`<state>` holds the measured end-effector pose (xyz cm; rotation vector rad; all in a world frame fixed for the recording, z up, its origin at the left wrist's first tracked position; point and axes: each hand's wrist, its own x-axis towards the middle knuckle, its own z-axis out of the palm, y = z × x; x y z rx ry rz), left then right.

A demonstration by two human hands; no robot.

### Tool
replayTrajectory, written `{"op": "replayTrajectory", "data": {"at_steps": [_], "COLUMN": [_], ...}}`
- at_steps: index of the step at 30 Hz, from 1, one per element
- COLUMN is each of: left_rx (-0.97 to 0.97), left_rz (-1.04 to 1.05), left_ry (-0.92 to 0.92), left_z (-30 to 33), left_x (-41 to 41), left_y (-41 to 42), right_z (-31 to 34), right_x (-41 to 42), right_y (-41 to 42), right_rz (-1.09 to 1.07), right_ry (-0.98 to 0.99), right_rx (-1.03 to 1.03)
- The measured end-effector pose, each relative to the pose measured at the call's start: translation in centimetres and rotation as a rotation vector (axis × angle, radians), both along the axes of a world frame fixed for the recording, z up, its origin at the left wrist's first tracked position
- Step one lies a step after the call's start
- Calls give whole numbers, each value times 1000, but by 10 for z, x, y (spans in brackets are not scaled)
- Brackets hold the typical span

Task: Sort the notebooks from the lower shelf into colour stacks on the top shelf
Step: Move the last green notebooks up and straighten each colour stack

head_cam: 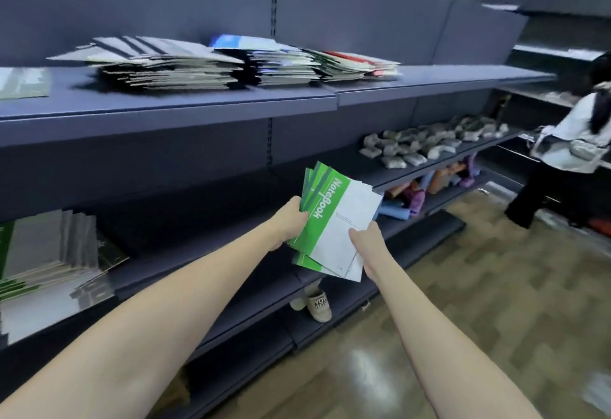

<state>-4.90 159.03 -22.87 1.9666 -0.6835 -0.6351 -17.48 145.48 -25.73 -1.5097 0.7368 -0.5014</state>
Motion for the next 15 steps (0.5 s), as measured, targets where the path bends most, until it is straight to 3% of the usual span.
{"op": "replayTrajectory", "data": {"at_steps": [7, 15], "left_rx": [-72, -231], "left_rz": [73, 124], "left_ry": [-240, -446], "left_z": [49, 145], "left_x": [-26, -7], "left_y": [-98, -125], "right_z": [36, 117], "right_x": [-7, 43], "right_y": [-86, -134], "right_rz": [-111, -133], "right_ry": [-82, -262], "right_rx": [-79, -240]}}
